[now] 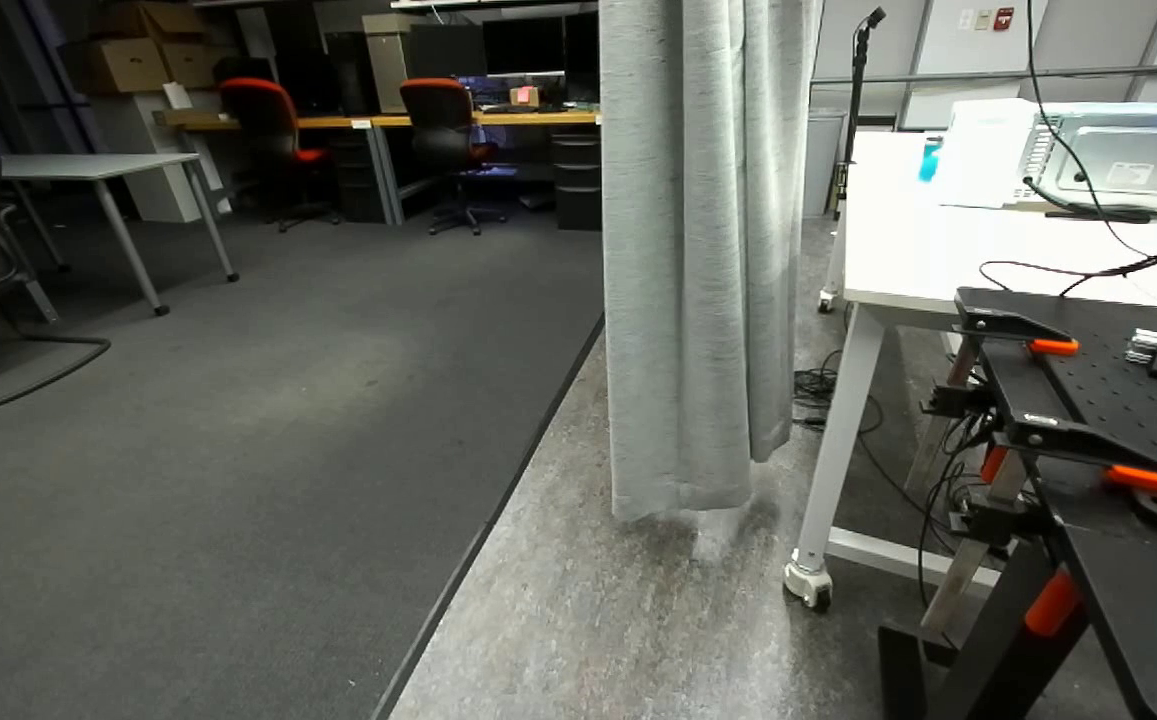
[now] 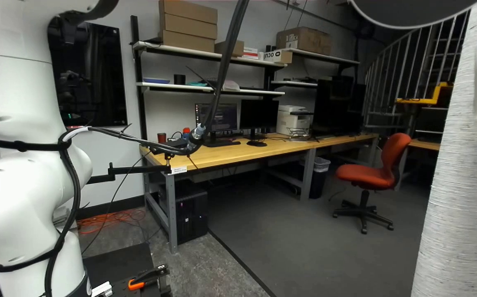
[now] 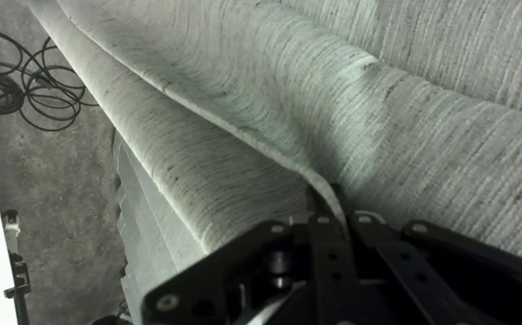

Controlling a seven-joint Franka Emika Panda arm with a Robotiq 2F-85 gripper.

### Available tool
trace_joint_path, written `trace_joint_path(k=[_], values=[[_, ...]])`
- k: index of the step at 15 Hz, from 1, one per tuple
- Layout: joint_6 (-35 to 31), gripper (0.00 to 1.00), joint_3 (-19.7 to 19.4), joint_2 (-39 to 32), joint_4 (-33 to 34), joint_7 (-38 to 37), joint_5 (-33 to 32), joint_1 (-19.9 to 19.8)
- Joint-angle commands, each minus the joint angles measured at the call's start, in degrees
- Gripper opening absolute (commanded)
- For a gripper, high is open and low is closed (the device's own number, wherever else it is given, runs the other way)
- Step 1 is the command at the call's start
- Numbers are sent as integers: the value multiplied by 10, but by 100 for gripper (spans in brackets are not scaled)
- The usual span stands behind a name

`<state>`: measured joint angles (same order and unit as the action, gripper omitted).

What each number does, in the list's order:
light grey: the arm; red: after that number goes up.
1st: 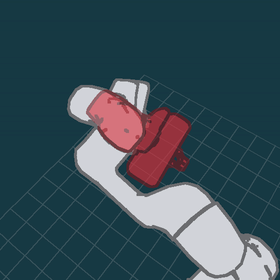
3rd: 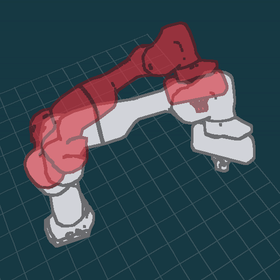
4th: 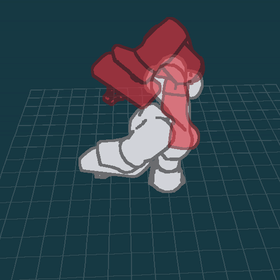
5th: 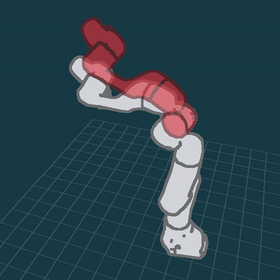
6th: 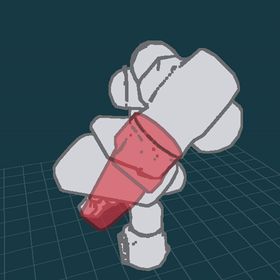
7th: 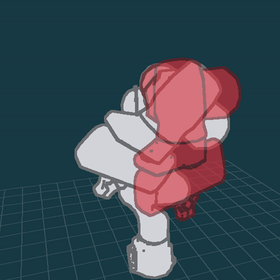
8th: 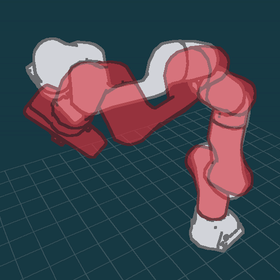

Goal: Pull the curtain to the left, then to the right, then to the left fully

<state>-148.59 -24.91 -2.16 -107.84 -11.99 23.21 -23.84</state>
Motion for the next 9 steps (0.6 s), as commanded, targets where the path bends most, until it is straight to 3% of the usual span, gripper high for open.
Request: trace_joint_path(k=[1, 5, 9], values=[[55, 1, -22, -67, 39, 34, 66, -42], [77, 1, -24, -85, 64, 34, 93, -63], [75, 1, -5, -87, 70, 27, 74, -50]])
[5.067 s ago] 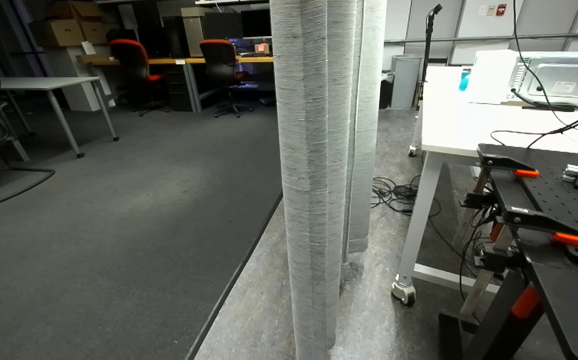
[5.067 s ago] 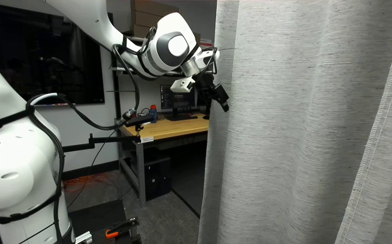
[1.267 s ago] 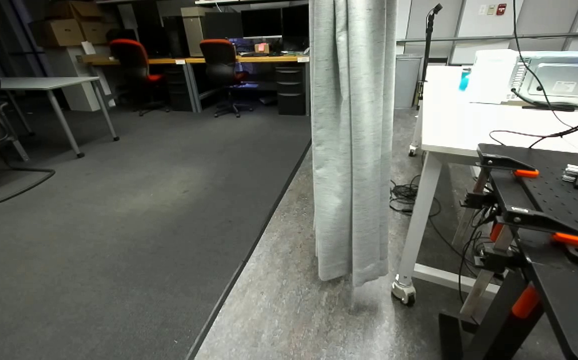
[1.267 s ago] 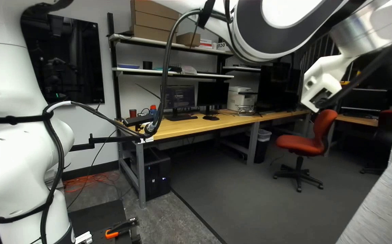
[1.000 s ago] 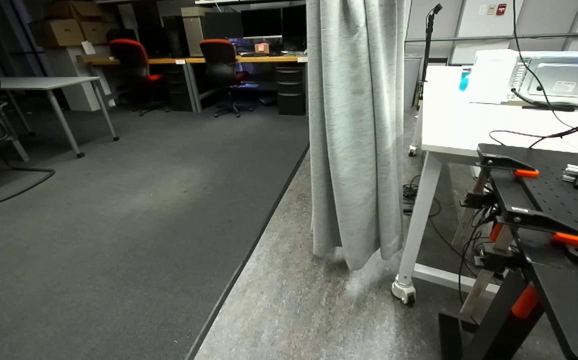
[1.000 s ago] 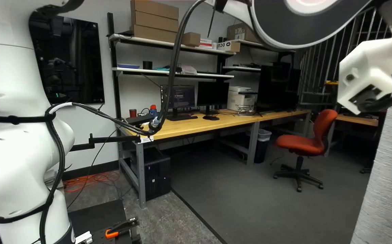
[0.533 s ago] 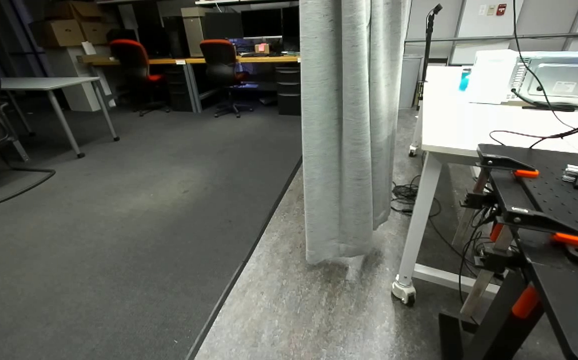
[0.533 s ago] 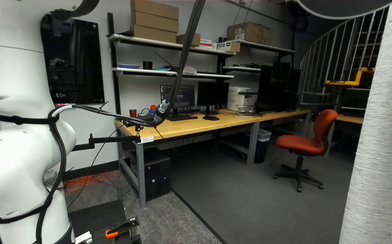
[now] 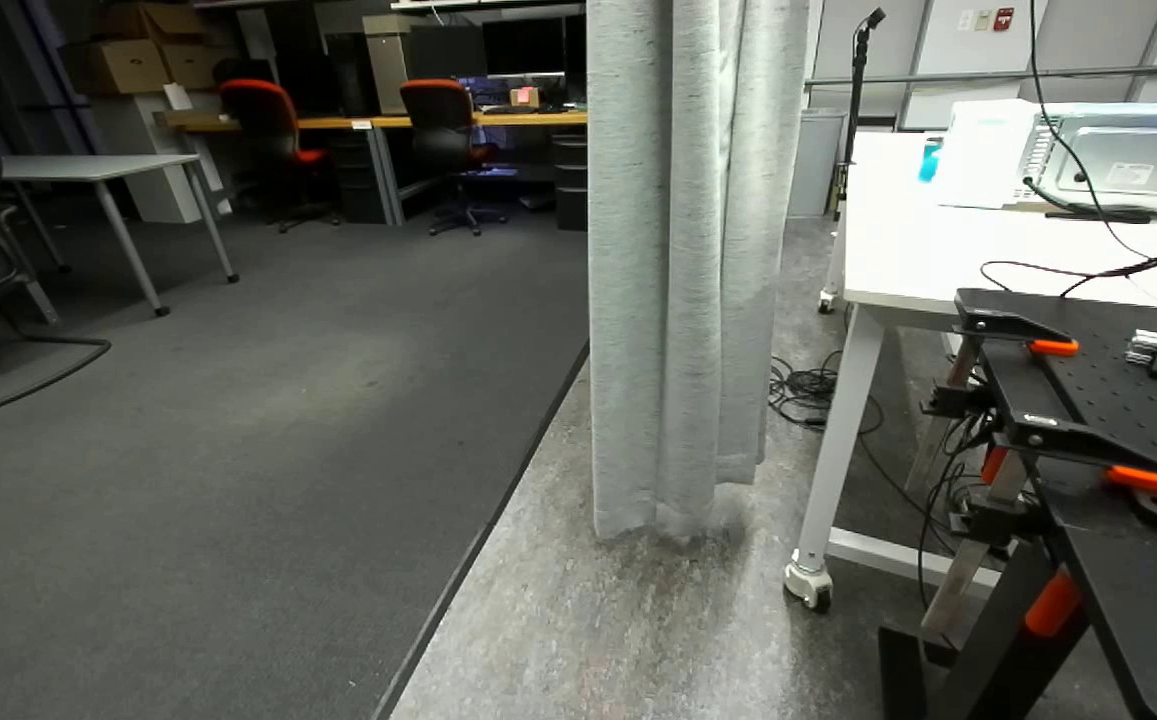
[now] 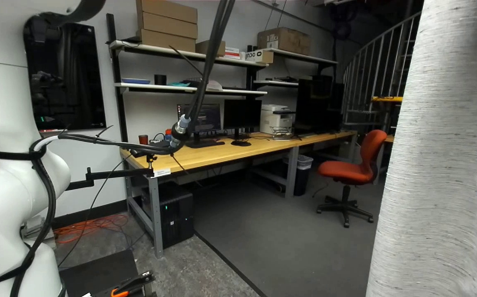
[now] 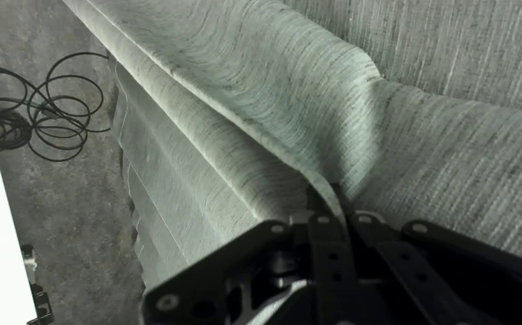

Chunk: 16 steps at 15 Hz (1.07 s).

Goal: Pull the curtain to the left, then to the right, then to the left fully

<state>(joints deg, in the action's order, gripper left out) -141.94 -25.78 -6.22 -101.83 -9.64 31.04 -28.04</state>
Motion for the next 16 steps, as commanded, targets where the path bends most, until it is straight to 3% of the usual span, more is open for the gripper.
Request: trace_joint_path(k=[1, 8, 16], values=[[10, 1, 9, -46, 11, 4, -7, -4], [21, 1, 52, -51, 12, 9, -7, 20], [8, 1, 89, -31, -34, 37, -17, 52]])
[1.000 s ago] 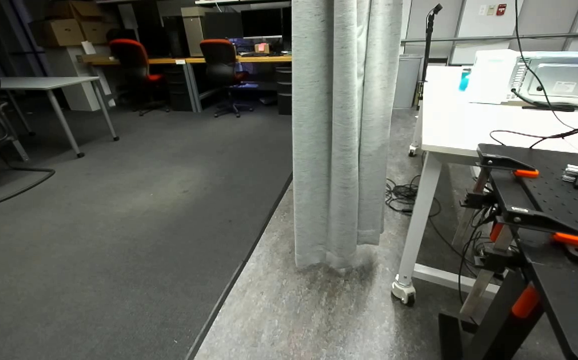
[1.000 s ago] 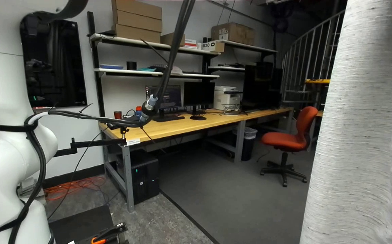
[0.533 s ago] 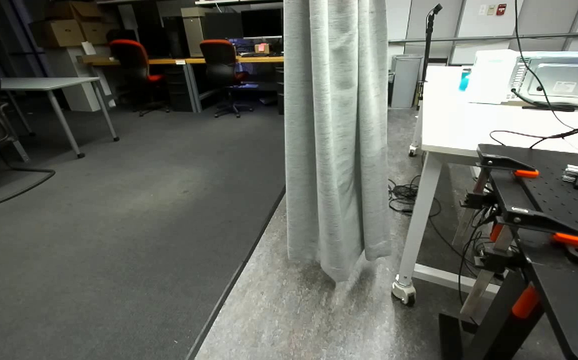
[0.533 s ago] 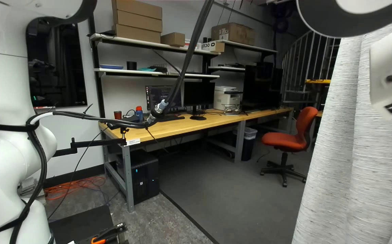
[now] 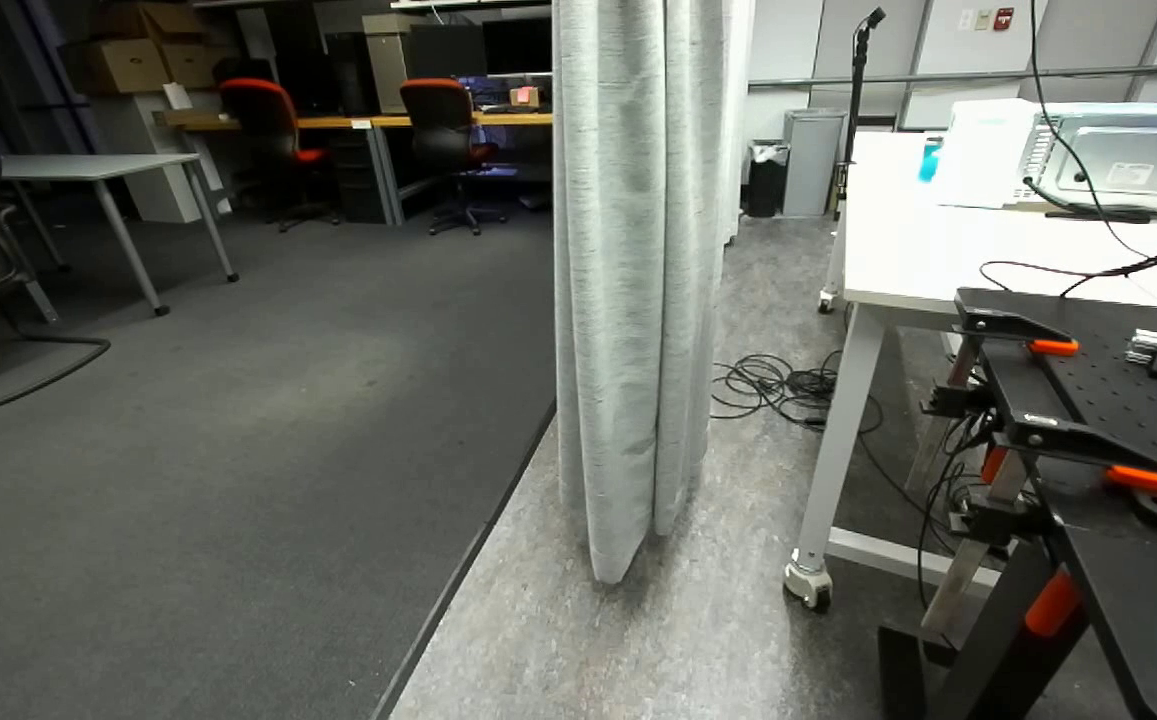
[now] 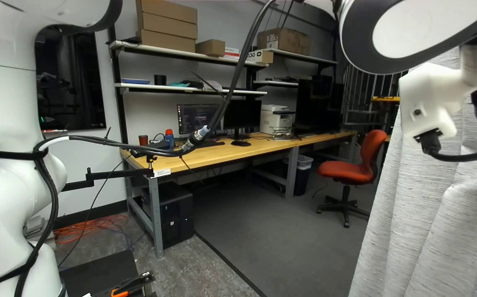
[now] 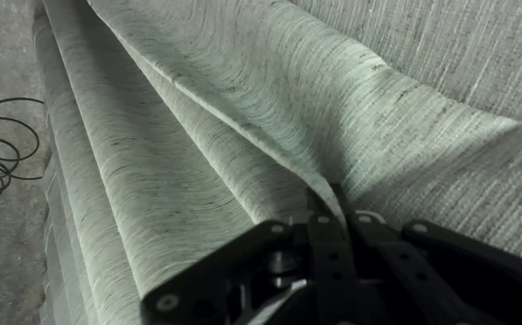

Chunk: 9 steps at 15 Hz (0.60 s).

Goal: Pull the curtain to the left, then to the right, then to the left fully

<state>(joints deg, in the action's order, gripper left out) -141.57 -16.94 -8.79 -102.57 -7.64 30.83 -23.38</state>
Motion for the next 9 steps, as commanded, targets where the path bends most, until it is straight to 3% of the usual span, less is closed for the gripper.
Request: trace_joint_path(k=[1, 9], values=[[1, 1, 3, -1, -36, 22, -17, 10], [-21, 1, 25, 72, -145, 75, -64, 56]])
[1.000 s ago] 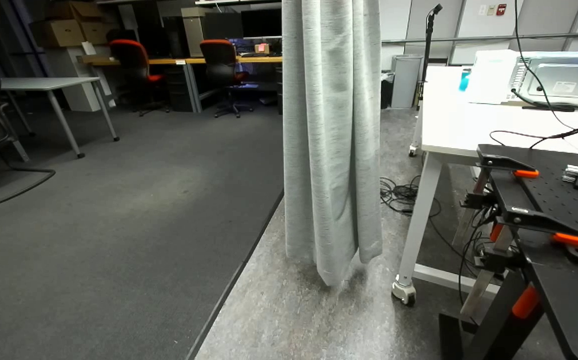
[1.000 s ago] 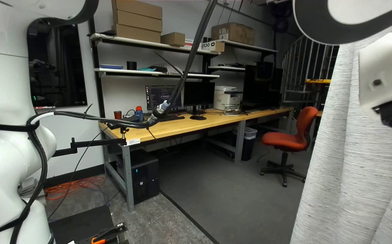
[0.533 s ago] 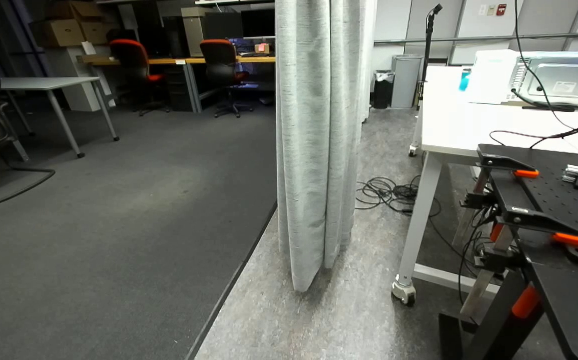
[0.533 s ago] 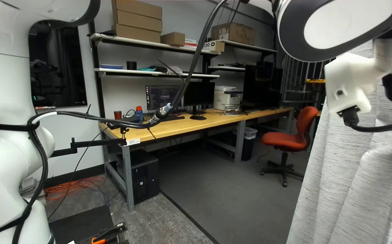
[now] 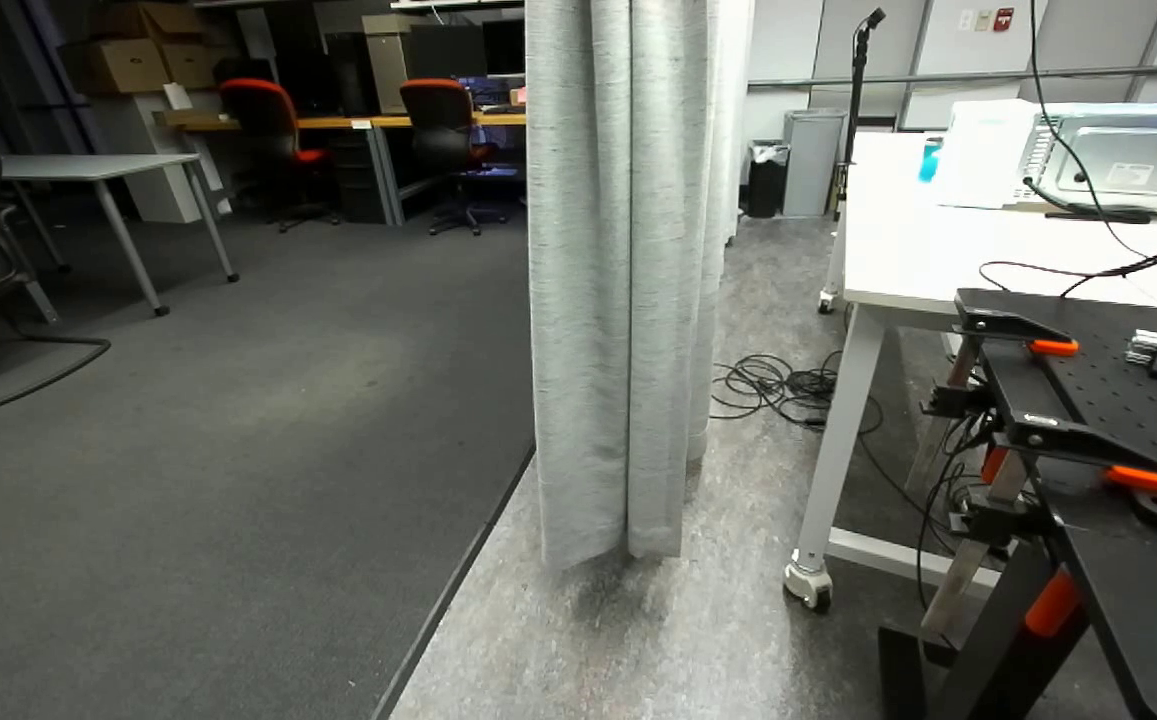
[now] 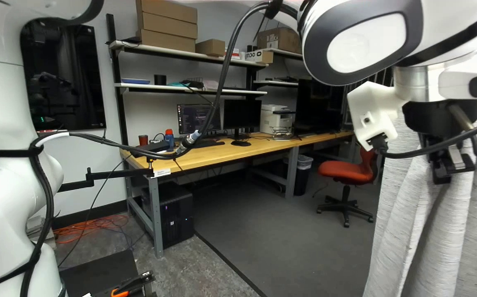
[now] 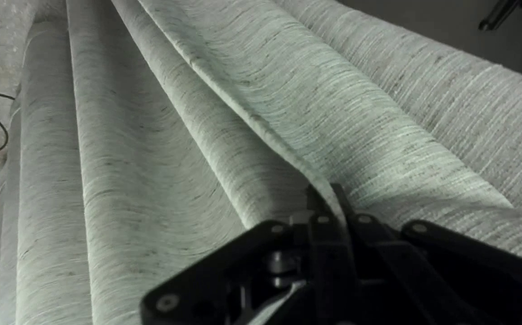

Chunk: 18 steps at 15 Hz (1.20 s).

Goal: Pull the curtain to the left, then to the right, then to the left fully

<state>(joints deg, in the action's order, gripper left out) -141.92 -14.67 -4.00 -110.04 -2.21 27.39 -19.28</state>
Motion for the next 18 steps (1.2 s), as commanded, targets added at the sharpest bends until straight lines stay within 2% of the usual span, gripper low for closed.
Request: trace_joint_path(k=[1, 9, 18], values=[[-19, 1, 6, 33, -83, 25, -36, 21], [10, 1, 25, 88, -144, 30, -87, 63], [56, 1, 26, 106, -155, 35, -104, 74]])
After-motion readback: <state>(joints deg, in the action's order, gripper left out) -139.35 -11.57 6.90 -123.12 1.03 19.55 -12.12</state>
